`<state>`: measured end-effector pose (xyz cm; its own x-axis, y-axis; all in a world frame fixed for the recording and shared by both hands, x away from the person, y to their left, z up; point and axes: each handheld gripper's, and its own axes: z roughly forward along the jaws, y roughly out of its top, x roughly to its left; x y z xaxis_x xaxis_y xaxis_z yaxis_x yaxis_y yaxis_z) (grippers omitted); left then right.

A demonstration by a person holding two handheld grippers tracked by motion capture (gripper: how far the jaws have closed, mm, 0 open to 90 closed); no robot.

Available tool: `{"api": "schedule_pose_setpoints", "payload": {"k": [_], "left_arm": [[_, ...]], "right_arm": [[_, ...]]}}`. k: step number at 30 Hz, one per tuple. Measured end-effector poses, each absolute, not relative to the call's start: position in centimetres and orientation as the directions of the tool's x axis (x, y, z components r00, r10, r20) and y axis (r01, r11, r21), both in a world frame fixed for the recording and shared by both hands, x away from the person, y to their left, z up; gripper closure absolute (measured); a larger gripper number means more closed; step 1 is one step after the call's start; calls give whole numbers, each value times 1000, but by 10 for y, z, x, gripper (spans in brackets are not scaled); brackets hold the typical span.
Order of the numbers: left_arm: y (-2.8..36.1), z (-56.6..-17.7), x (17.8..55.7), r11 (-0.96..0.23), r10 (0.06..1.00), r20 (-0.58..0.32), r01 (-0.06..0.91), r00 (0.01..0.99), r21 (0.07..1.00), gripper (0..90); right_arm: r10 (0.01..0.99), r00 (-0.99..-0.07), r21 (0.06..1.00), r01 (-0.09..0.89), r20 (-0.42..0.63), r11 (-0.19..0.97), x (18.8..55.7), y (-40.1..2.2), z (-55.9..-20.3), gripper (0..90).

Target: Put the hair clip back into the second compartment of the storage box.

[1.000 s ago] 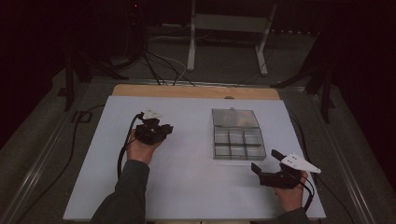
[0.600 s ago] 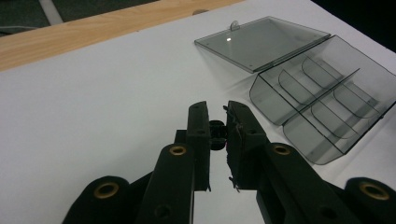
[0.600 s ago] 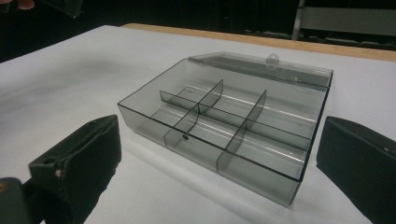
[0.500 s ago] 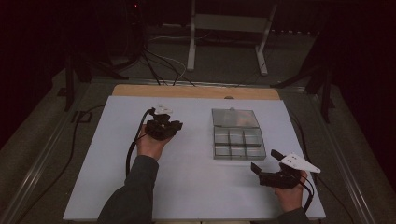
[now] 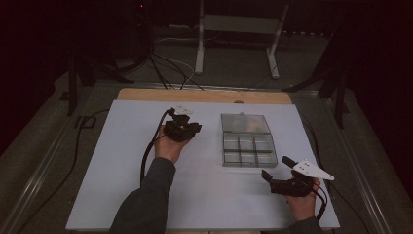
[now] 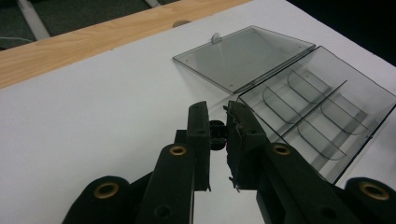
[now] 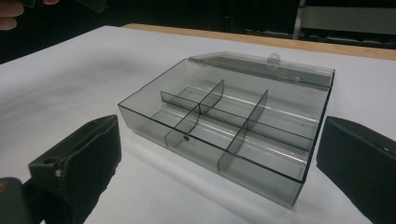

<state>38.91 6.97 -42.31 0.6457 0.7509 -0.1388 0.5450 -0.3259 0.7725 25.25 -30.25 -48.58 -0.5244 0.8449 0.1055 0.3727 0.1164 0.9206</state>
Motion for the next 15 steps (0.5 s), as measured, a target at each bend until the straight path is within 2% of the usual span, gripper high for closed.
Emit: {"api": "schedule_pose_setpoints", "payload": {"k": [15], "left_arm": [[47, -419, 395, -326, 731, -149, 533, 666, 781, 815]], "right_arm": [[844, -526, 921, 371, 106, 116, 253, -302, -486, 2]]}}
